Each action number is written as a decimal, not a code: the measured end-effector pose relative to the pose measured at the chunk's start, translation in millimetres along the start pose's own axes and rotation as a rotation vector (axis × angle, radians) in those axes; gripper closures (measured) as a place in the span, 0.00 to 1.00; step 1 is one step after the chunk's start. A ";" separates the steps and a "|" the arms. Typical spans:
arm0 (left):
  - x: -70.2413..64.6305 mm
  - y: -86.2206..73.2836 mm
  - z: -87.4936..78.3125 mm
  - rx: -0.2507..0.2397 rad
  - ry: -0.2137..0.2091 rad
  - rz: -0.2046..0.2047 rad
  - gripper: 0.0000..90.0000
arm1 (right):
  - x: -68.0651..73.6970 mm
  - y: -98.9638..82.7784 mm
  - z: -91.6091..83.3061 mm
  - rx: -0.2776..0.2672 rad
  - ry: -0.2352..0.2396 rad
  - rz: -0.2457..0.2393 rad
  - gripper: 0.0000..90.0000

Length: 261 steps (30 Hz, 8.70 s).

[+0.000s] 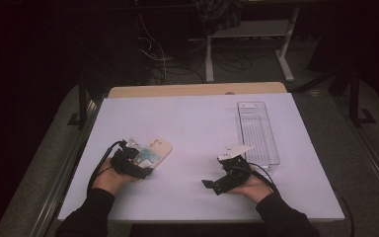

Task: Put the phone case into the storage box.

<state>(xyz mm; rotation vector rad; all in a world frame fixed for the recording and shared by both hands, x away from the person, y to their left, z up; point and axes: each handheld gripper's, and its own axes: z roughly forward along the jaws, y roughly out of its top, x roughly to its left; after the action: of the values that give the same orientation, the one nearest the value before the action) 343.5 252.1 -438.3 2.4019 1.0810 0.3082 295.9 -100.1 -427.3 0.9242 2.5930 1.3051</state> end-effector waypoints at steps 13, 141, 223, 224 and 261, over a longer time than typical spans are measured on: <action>1.3 3.8 -2.5 -0.004 -0.019 0.017 0.12 | -0.5 0.0 -0.2 -0.003 -0.001 -0.004 0.00; -56.2 95.1 -39.5 -0.057 -0.435 0.670 0.12 | -27.9 96.8 -14.5 0.103 0.258 -0.369 0.00; -53.0 93.8 -48.4 -0.144 -0.293 0.558 0.00 | -32.7 84.5 1.2 0.264 0.219 -0.352 0.11; -50.9 91.9 -50.0 -0.159 -0.283 0.539 0.00 | -34.5 84.6 -0.4 0.270 0.202 -0.343 0.11; -41.7 32.9 -25.4 -0.269 -0.179 0.203 0.01 | -48.3 59.1 1.0 0.239 0.046 -0.040 0.11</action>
<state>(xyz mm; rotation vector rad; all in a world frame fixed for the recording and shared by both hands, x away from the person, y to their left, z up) 327.1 210.6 -399.8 2.2489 0.6712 0.2803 363.5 -99.6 -391.9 0.8780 2.8330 1.0338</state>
